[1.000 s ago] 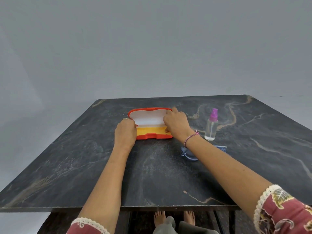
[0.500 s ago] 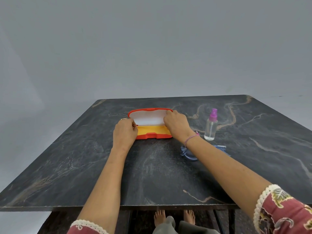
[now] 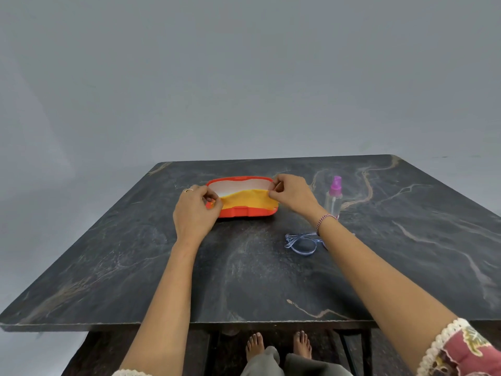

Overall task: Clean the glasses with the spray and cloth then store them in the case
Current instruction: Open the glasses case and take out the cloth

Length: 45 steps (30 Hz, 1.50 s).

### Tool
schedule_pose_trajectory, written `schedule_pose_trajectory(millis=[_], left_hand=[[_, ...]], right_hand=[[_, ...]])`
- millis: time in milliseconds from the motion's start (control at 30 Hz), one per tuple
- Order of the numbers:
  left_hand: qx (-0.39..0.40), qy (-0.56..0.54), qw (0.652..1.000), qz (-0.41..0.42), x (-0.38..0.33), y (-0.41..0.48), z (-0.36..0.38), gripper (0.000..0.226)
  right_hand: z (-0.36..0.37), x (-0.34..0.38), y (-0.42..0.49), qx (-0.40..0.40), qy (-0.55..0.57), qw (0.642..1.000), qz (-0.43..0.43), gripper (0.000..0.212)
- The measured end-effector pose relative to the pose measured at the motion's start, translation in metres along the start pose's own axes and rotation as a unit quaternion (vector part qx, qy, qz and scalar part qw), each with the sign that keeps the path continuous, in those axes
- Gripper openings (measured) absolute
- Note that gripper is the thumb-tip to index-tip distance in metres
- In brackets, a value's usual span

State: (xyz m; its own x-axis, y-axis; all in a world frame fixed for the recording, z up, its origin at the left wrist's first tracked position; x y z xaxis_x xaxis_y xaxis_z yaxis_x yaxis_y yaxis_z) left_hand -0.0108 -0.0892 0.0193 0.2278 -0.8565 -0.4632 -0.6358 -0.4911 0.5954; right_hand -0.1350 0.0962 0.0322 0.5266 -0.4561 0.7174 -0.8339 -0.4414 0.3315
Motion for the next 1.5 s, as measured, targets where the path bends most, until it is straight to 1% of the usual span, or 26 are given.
schedule_pose_trajectory(millis=[100, 200, 300, 467, 600, 700, 867, 967, 1067, 1267, 1333, 1400, 1500], left_hand=[[0.004, -0.078, 0.997, -0.015, 0.0, -0.001, 0.001, 0.004], [0.035, -0.132, 0.989, -0.051, 0.002, -0.003, 0.006, 0.003], [0.052, -0.136, 0.987, -0.065, 0.004, -0.004, 0.011, 0.005], [0.039, -0.114, 0.991, -0.053, 0.006, -0.005, 0.008, 0.003], [0.046, -0.082, 0.995, -0.034, 0.004, -0.006, 0.007, 0.004], [0.055, -0.078, 0.995, -0.027, 0.003, -0.006, 0.008, 0.005], [0.067, -0.1, 0.992, -0.027, 0.005, -0.004, 0.012, 0.005], [0.062, -0.122, 0.991, -0.008, 0.003, -0.005, 0.01, 0.005], [0.057, -0.134, 0.989, 0.002, 0.001, -0.005, 0.008, 0.006], [0.062, -0.158, 0.985, 0.002, -0.003, -0.005, 0.005, 0.006], [0.065, -0.176, 0.982, -0.002, -0.006, -0.006, 0.003, 0.01], [0.083, -0.218, 0.972, -0.026, -0.007, -0.006, 0.003, 0.018], [0.135, -0.3, 0.941, -0.082, -0.007, -0.006, 0.007, 0.027]], right_hand=[[-0.005, -0.002, -0.007, -0.015, 0.072, 0.997, 0.021, 0.005], [-0.005, -0.007, -0.013, -0.022, 0.114, 0.993, 0.031, 0.003], [-0.004, -0.009, -0.015, -0.021, 0.122, 0.992, 0.035, 0.003], [0.0, -0.011, -0.013, -0.007, 0.105, 0.994, 0.03, 0.013], [0.002, -0.015, -0.011, -0.004, 0.093, 0.995, 0.034, 0.006], [0.002, -0.017, -0.011, 0.012, 0.092, 0.995, 0.04, 0.005], [0.001, -0.015, -0.011, 0.016, 0.096, 0.994, 0.038, 0.006], [-0.001, -0.014, -0.011, 0.006, 0.108, 0.994, 0.033, 0.006], [-0.004, -0.016, -0.012, -0.009, 0.127, 0.991, 0.03, 0.013], [-0.006, -0.017, -0.016, -0.016, 0.182, 0.983, 0.017, 0.008], [-0.006, -0.017, -0.019, -0.012, 0.217, 0.976, 0.017, 0.007], [-0.006, -0.017, -0.021, -0.008, 0.264, 0.964, 0.019, 0.01], [-0.009, -0.017, -0.021, -0.02, 0.33, 0.943, 0.019, 0.015]])
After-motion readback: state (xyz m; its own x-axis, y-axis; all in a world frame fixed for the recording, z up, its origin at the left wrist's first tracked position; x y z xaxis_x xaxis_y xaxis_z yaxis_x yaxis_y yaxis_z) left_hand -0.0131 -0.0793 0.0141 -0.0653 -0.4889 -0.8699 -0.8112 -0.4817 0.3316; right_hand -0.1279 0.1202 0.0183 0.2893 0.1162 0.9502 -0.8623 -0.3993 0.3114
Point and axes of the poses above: each hand's wrist, its own y-axis towards the middle knuckle, its own z-axis out of the palm, x = y × z, the point moved 5 cm from there along y, towards the middle knuckle, and after that the axes turned 7 degrees about y, right-handed, at the moved point
